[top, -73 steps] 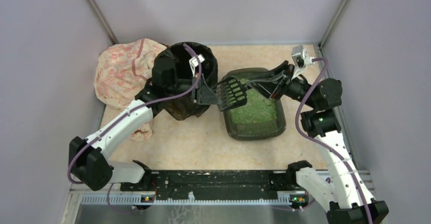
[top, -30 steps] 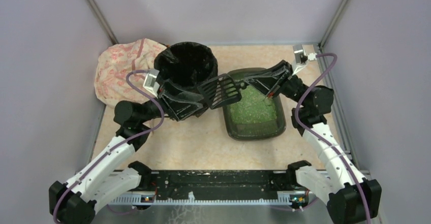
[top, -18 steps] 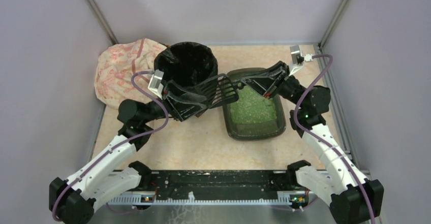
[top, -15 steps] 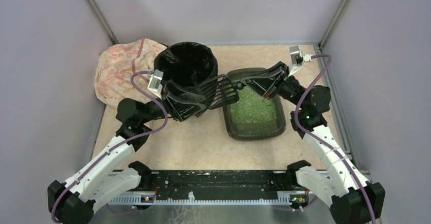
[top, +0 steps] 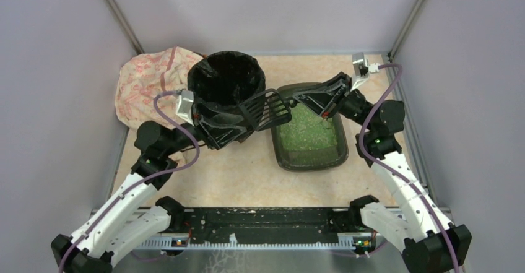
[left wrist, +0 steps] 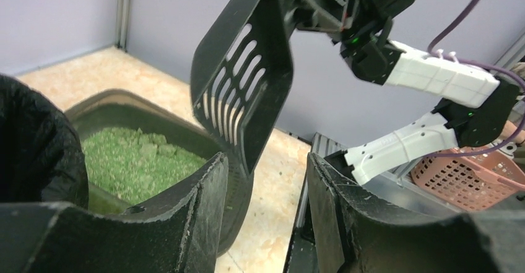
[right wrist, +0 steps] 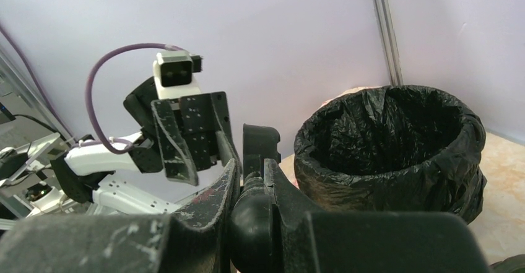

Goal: Clean the litter box

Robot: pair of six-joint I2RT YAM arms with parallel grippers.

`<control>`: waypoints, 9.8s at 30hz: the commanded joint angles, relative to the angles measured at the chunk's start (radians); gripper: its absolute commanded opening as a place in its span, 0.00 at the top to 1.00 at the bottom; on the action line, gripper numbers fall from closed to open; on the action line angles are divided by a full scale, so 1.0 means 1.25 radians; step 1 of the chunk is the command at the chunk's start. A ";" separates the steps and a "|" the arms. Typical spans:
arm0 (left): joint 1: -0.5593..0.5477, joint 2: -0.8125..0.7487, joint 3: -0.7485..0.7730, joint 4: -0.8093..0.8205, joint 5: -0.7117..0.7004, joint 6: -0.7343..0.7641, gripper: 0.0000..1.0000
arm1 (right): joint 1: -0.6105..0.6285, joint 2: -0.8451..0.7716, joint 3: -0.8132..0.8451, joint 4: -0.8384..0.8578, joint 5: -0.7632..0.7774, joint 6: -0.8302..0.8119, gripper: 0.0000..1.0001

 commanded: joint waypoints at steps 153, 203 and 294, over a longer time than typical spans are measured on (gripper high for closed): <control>-0.019 0.211 0.058 -0.147 -0.072 -0.037 0.03 | -0.017 0.025 -0.008 0.010 0.039 0.017 1.00; 0.086 0.304 0.271 -0.325 -0.410 0.247 0.06 | -0.127 0.378 0.183 -0.748 0.514 -0.424 1.00; 0.123 0.298 0.277 -0.315 -0.150 0.194 0.13 | -0.442 0.357 -0.279 0.127 0.061 0.183 1.00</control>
